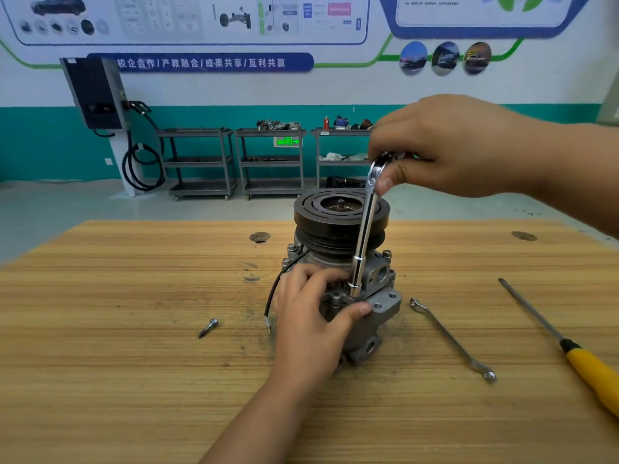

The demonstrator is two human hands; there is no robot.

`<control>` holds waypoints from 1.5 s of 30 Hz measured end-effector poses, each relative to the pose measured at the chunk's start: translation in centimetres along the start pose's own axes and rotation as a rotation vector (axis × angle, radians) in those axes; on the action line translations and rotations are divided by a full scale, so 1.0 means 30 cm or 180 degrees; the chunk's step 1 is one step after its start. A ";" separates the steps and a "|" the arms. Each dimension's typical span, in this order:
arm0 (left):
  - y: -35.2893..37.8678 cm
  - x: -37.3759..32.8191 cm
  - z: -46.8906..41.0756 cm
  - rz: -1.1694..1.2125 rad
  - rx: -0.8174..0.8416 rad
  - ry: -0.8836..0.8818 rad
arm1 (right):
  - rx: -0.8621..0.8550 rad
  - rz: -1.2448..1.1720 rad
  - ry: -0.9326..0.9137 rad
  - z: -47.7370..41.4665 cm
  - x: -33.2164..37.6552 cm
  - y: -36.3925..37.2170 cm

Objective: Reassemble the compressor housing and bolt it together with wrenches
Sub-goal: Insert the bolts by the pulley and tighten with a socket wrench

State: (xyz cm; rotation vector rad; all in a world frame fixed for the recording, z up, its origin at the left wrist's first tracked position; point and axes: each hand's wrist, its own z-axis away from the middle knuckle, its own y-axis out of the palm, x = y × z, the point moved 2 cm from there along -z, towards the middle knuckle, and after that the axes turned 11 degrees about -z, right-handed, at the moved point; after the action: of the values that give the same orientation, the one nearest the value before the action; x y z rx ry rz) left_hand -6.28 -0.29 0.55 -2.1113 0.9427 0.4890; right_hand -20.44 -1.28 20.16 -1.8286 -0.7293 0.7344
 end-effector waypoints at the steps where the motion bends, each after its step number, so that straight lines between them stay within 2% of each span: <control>1: -0.001 0.000 -0.001 0.0016 0.0010 0.0001 | 0.0011 0.0067 0.0087 0.004 0.008 -0.001; 15: 0.003 0.002 0.002 -0.0059 -0.0037 0.0009 | -0.0635 -0.0057 0.1287 0.008 0.103 0.035; 18: 0.005 0.006 0.000 -0.0101 -0.0109 0.0051 | -0.0737 0.0108 0.1495 -0.003 0.119 0.048; 22: -0.001 0.009 -0.001 -0.0391 -0.0280 0.0282 | -0.0739 0.0458 0.1744 -0.020 0.147 0.035; 26: -0.002 0.016 0.002 -0.0424 -0.0331 0.0345 | -0.0659 0.0387 0.1774 -0.014 0.149 0.023; 29: 0.011 0.019 0.013 -0.0474 -0.0351 0.0351 | -0.0487 0.0138 0.1759 0.010 0.128 0.015; 32: 0.013 0.019 0.030 -0.0452 -0.0383 0.0131 | -0.0837 -0.0397 0.1635 0.042 0.116 -0.010; 35: 0.008 0.035 0.036 -0.0242 -0.0412 -0.0465 | -0.1323 -0.1056 0.1729 0.063 0.092 -0.035; 38: 0.019 0.054 0.032 0.0224 -0.0069 -0.1004 | -0.1409 -0.1199 0.1789 0.083 0.062 -0.017; 41: 0.026 0.074 0.025 0.0433 0.0069 -0.1033 | -0.1751 -0.1431 0.1739 0.118 0.035 0.023; 45: 0.022 0.086 0.016 0.0465 -0.0059 -0.0943 | -0.2318 -0.2012 0.1704 0.167 0.002 0.104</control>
State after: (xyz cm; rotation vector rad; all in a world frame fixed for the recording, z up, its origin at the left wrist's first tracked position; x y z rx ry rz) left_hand -5.12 -1.42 -1.62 -1.9256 0.9239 0.8617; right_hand -23.70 0.61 15.63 -2.0974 -1.2081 -0.4895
